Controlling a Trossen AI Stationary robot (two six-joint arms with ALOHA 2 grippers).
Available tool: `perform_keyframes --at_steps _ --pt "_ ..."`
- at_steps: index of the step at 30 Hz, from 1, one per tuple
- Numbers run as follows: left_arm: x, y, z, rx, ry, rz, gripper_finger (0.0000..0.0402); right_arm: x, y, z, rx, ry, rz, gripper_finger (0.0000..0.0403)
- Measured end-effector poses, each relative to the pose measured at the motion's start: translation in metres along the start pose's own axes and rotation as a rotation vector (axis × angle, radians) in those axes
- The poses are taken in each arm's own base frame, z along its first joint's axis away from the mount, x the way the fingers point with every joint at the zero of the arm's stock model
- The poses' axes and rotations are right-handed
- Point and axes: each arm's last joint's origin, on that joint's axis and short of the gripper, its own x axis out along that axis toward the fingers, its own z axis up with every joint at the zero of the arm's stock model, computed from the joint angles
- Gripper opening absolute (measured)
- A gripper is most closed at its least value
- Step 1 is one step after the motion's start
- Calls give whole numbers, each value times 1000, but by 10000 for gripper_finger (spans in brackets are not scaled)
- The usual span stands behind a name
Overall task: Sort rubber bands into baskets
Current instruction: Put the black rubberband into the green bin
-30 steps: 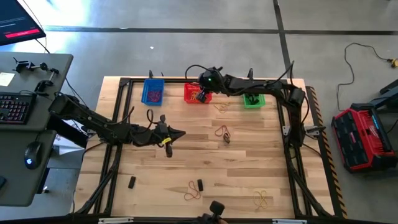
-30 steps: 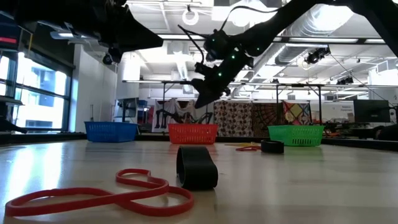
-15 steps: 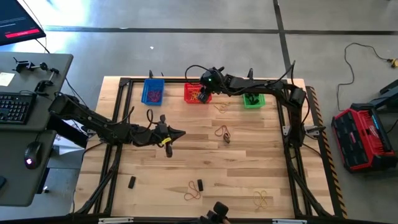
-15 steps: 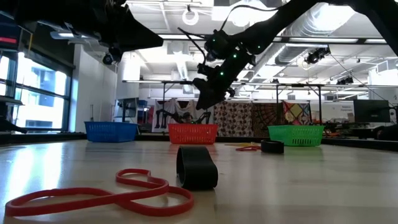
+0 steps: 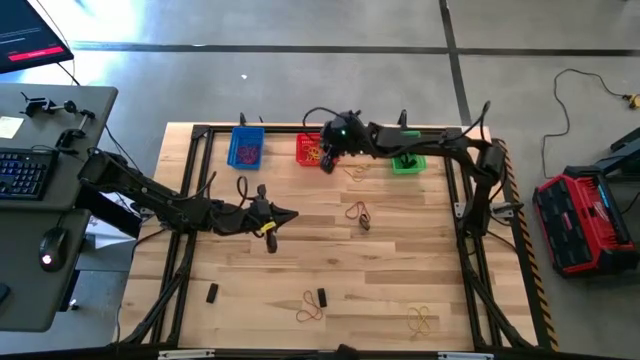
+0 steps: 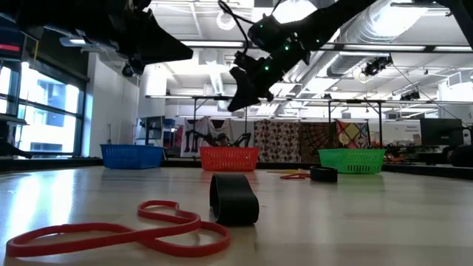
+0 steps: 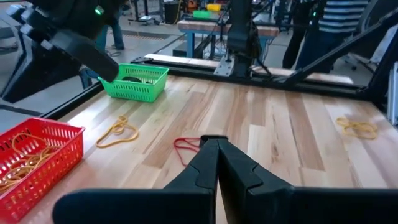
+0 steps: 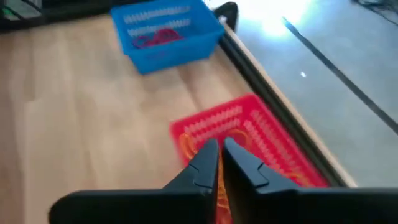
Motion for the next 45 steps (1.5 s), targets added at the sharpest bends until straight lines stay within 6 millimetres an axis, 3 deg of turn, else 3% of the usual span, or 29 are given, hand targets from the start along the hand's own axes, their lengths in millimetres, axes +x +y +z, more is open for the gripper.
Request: perform_keyframes --at_steps 4,7,14,22,27,31,38,45 --pt "0 0 -3 10 29 -10 0 2 20 -23 2 -64 39 3" --pt "0 0 -6 24 58 -28 0 -10 39 -40 1 -119 78 1" --pt "-1 -5 -10 33 106 -158 0 -63 91 -84 -44 -125 91 0" --pt "-2 -38 -27 110 192 -264 1 -128 145 -137 -41 -170 117 0" --pt "7 -71 -42 184 270 -315 12 -146 160 -169 -37 -150 132 0" --pt "19 -96 -57 232 322 -343 36 -152 166 -183 -18 -151 110 0" --pt "45 -127 -72 310 421 -323 82 -159 174 -185 -10 -196 86 0" --pt "64 -136 -79 375 505 -285 106 -160 174 -185 -11 -197 87 0"
